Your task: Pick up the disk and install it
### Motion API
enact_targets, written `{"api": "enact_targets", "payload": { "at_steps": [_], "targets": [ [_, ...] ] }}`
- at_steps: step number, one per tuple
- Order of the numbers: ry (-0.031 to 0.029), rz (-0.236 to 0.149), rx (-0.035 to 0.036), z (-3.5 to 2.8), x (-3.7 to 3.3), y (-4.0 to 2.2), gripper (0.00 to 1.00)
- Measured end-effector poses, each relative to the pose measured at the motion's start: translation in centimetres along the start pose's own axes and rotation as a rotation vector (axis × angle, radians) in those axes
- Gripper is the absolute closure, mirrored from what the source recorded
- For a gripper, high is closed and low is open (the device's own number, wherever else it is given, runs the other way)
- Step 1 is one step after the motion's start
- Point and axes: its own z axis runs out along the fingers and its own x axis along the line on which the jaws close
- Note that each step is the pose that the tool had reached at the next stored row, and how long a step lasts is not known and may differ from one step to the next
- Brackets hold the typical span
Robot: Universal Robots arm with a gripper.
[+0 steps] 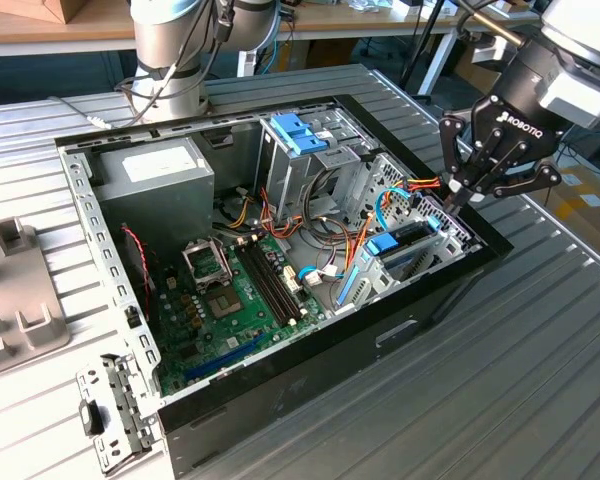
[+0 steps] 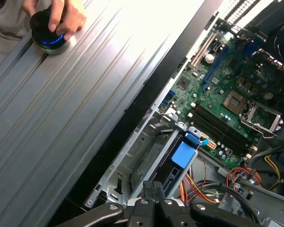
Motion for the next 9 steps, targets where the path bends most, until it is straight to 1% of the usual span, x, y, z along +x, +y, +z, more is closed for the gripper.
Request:
{"api": "enact_targets", "payload": {
  "at_steps": [2, 9],
  "targets": [
    [0.002, -0.017, -0.0014, 0.0, 0.0, 0.0, 0.89],
    [0.0061, -0.05, -0.0042, 0.0, 0.0, 0.0, 0.89]
  ]
}}
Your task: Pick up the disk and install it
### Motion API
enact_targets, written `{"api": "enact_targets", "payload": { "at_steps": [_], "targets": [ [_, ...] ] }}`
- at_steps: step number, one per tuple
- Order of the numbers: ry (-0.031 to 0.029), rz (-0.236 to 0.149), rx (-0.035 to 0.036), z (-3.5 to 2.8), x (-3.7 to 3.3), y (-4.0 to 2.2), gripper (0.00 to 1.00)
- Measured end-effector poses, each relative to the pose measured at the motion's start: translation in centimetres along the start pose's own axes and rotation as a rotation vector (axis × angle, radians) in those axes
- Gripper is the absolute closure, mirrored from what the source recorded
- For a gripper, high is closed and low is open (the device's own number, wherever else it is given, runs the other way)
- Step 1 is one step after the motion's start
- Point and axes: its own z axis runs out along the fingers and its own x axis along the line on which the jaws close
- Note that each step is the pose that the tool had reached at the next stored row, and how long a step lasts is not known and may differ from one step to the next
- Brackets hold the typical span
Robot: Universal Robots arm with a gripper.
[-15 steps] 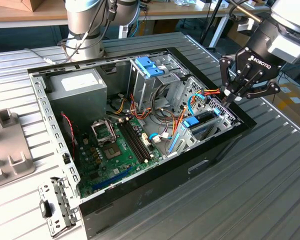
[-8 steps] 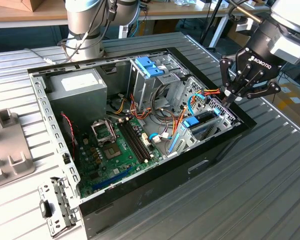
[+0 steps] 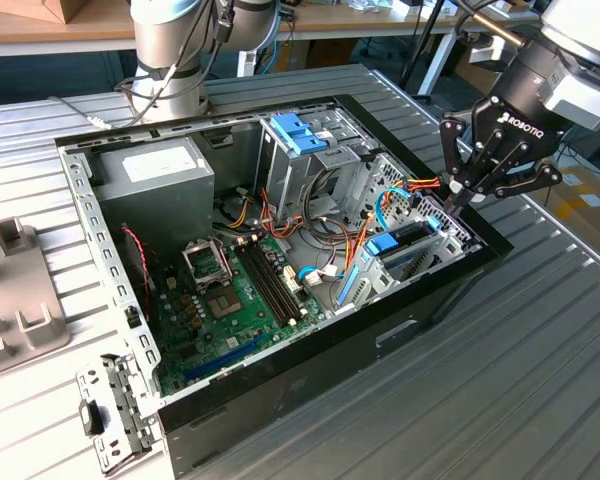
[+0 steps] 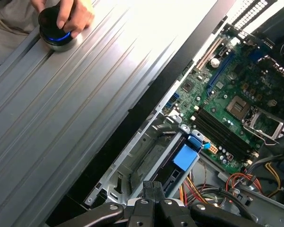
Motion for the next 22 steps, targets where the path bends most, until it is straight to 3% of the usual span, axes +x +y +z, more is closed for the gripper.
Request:
{"api": "enact_targets", "payload": {
  "at_steps": [22],
  "targets": [
    [0.0149, -0.123, -0.0102, 0.0, 0.0, 0.0, 0.89]
  ]
}}
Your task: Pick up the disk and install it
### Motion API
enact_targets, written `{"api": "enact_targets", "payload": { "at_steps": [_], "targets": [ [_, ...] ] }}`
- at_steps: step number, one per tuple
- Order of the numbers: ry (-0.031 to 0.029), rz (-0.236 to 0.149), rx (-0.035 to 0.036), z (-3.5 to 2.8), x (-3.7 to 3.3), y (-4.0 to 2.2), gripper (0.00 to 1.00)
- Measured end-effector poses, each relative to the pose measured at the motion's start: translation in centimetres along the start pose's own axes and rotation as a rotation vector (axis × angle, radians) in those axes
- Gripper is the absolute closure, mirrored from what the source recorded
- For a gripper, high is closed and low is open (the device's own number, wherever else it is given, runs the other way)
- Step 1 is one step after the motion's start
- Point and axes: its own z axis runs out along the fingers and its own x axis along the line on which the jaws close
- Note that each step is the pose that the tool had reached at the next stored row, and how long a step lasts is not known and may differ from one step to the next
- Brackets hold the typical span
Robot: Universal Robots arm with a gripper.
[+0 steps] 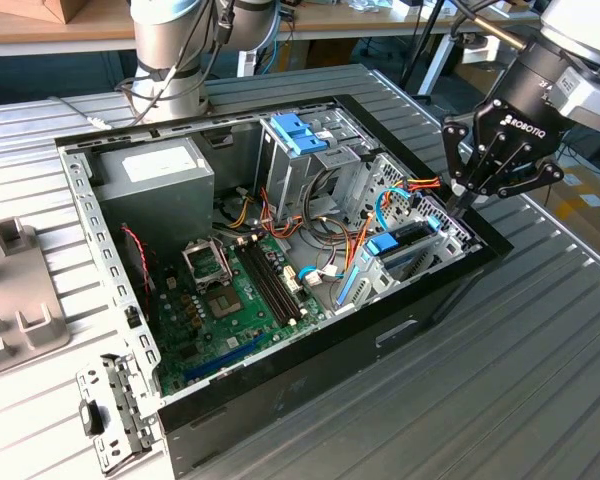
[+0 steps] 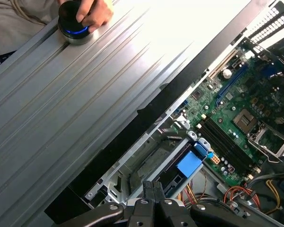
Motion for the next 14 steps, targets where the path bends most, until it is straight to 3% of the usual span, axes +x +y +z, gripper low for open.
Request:
{"api": "enact_targets", "payload": {
  "at_steps": [6, 7, 8, 10, 11, 14],
  "targets": [
    [0.0011, -0.006, -0.0001, 0.0, 0.0, 0.0, 0.89],
    [0.0023, -0.006, 0.0029, 0.01, 0.0, -0.01, 0.89],
    [0.0044, -0.007, 0.009, 0.01, 0.0, -0.01, 0.89],
    [0.0138, -0.007, 0.0279, 0.05, 0.0, -0.01, 0.89],
    [0.0169, -0.007, 0.0329, 0.06, 0.0, -0.01, 0.89],
    [0.0323, -0.008, 0.0585, 0.08, 0.0, -0.01, 0.89]
  ]
}}
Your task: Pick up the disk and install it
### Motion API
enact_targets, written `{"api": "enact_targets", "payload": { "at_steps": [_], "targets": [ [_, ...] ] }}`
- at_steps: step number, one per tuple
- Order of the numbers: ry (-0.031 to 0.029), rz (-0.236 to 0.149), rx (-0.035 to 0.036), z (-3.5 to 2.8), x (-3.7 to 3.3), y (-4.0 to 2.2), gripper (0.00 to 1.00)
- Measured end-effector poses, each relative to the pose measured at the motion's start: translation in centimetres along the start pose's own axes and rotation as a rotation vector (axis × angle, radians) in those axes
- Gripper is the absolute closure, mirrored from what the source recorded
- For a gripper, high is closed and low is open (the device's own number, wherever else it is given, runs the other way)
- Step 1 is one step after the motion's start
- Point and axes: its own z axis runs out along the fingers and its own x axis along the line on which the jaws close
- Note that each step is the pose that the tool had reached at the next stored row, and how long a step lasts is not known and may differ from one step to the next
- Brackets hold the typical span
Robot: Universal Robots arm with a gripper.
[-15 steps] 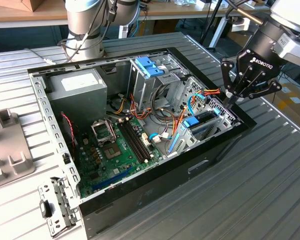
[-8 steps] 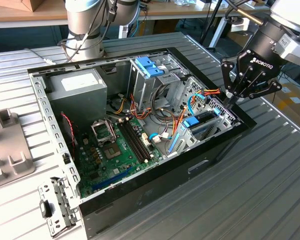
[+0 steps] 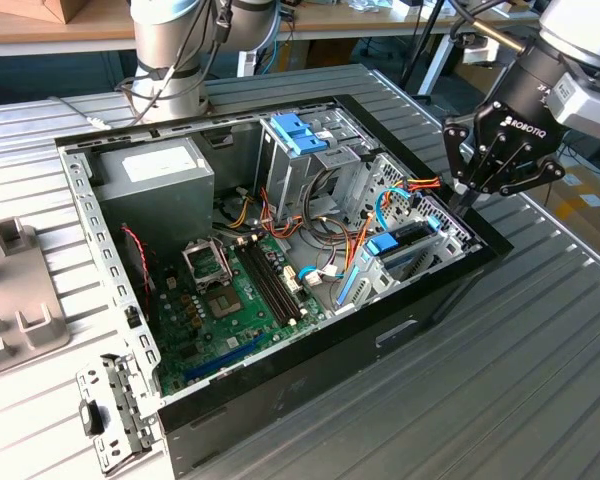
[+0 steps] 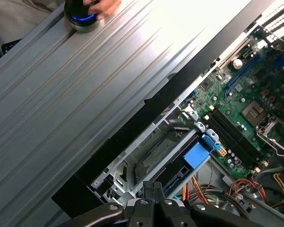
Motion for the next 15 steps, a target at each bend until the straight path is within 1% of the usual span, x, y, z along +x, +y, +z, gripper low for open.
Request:
{"api": "enact_targets", "payload": {
  "at_steps": [1, 2, 3, 4, 5, 7, 8, 9, 11, 12, 15],
  "targets": [
    [0.0037, 0.0, 0.007, 0.01, 0.0, 0.0, 0.89],
    [0.0105, 0.0, 0.02, 0.02, 0.0, 0.0, 0.89],
    [0.0142, -0.001, 0.0293, 0.04, 0.0, 0.0, 0.89],
    [0.0162, -0.001, 0.0364, 0.05, 0.0, 0.0, 0.89],
    [0.0163, -0.001, 0.0379, 0.06, 0.0, -0.02, 0.89],
    [0.0164, -0.001, 0.038, 0.05, 0.0, 0.0, 0.89],
    [0.0153, -0.001, 0.039, 0.06, 0.01, 0.0, 0.89],
    [0.0117, -0.001, 0.0426, 0.08, 0.01, 0.0, 0.89],
    [-0.0124, -0.003, 0.0671, 0.12, 0.01, -0.01, 0.89],
    [-0.0154, -0.004, 0.0701, 0.13, 0.01, -0.01, 0.89],
    [-0.016, -0.004, 0.0707, 0.13, 0.0, -0.01, 0.89]
  ]
}}
